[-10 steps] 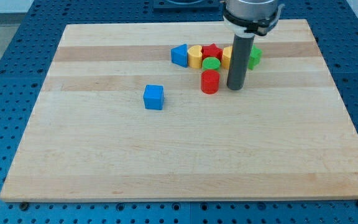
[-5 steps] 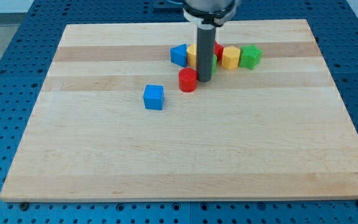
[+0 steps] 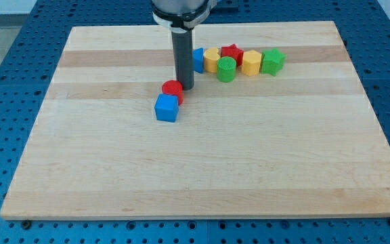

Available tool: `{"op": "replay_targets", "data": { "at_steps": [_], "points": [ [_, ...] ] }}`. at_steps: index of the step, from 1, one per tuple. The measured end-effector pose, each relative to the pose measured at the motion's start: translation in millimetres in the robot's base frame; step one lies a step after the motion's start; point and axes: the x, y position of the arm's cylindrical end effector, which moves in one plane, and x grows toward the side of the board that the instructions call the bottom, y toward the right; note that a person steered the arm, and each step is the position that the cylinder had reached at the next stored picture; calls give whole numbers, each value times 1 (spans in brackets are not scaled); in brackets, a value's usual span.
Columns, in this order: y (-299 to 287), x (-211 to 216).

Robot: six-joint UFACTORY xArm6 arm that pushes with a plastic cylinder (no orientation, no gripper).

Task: Place the red circle into the blue cube

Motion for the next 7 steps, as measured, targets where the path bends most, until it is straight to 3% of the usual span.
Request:
{"op": "replay_targets", "data": {
  "at_steps": [5,7],
  "points": [
    [-24,0],
    [-24,-46]
  ]
}}
